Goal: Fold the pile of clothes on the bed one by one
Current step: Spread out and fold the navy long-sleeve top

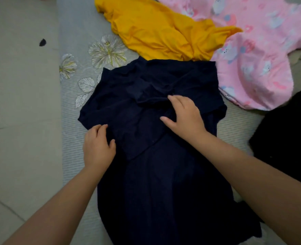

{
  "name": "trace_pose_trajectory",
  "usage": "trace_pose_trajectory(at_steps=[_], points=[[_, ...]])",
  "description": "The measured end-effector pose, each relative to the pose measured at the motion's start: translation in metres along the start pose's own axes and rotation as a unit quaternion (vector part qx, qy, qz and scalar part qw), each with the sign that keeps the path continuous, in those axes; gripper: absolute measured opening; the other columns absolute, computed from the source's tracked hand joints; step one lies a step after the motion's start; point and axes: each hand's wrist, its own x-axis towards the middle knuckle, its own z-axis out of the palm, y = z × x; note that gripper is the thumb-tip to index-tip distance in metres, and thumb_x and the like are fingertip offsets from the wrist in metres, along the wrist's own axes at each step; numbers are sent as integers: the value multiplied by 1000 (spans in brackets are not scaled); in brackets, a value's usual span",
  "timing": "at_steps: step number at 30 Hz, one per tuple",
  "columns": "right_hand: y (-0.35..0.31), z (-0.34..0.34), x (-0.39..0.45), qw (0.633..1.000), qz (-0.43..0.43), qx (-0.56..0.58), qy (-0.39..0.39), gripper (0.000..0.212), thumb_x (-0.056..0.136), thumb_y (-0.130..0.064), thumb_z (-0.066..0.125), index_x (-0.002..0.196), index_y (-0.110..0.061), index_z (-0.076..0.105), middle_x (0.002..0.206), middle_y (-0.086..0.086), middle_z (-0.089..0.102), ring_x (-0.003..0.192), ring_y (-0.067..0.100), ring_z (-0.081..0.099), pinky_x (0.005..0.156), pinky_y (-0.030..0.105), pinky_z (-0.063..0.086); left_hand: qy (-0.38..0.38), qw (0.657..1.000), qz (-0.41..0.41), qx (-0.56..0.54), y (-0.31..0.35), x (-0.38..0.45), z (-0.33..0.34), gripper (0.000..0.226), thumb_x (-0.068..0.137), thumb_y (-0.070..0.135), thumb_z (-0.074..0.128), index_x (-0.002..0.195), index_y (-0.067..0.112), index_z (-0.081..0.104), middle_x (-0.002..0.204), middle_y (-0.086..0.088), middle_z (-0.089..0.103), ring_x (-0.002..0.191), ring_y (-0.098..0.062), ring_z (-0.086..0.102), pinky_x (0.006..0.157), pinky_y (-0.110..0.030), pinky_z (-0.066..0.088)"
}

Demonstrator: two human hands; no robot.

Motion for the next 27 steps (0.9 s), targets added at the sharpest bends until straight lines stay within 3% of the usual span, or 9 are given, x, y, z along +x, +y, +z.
trace_pose_trajectory(at_steps=[3,5,9,12,16,18,21,23,27], points=[[-22,12,47,990,-12,-134,-52,67,86,-40,57,142,-16,28,148,11,23,137,27,18,110,44,17,-5,999,14,36,-4,20,-5,52,88,13,55,135,1,38,144,-19,31,135,-33,22,110,-40,18],[-26,15,66,975,-26,-204,-84,39,92,-29,50,128,-15,47,139,10,38,129,28,31,106,41,22,0,998,20,58,-7,37,-7,52,90,14,51,138,0,34,147,-19,26,138,-33,17,112,-40,14],[7,-8,66,992,75,58,89,23,92,-17,50,86,-3,66,90,16,65,90,31,56,76,34,37,-12,995,-2,99,-15,66,-7,52,93,17,45,140,1,29,148,-18,26,138,-32,18,111,-45,17],[46,-30,26,863,323,333,198,35,92,-14,48,58,-14,46,59,5,47,50,14,53,50,28,45,-49,991,-19,123,-19,75,0,46,95,23,41,138,6,34,143,-14,35,135,-28,25,109,-49,15],[71,-22,-27,751,556,355,-36,40,98,-25,36,62,-11,44,63,7,49,29,7,49,44,22,36,-8,992,-8,128,-16,78,8,30,91,18,48,115,0,56,122,-21,50,118,-36,40,106,-52,16],[72,-20,-30,811,506,283,-77,39,97,-21,42,62,-7,49,66,14,55,38,10,55,43,20,40,22,994,-3,110,-13,80,10,25,89,13,51,106,-3,59,115,-24,53,111,-39,43,103,-51,20],[78,-30,-9,963,261,50,46,15,87,-8,56,83,5,63,87,24,64,82,30,62,74,32,44,35,997,14,64,-10,84,6,23,87,9,51,103,-6,60,106,-29,56,101,-42,49,89,-47,33],[85,-39,14,987,134,-68,51,28,80,-2,60,107,6,60,110,25,59,105,37,53,90,39,37,29,1000,0,-7,-11,85,1,23,89,9,48,105,-6,55,102,-29,58,98,-42,51,79,-42,36],[98,-50,54,934,114,-253,-224,46,83,-16,54,128,-13,49,129,11,49,122,28,41,103,45,25,-26,1000,12,5,-25,87,-8,19,90,14,45,102,2,51,91,-26,62,89,-40,56,70,-35,32]])
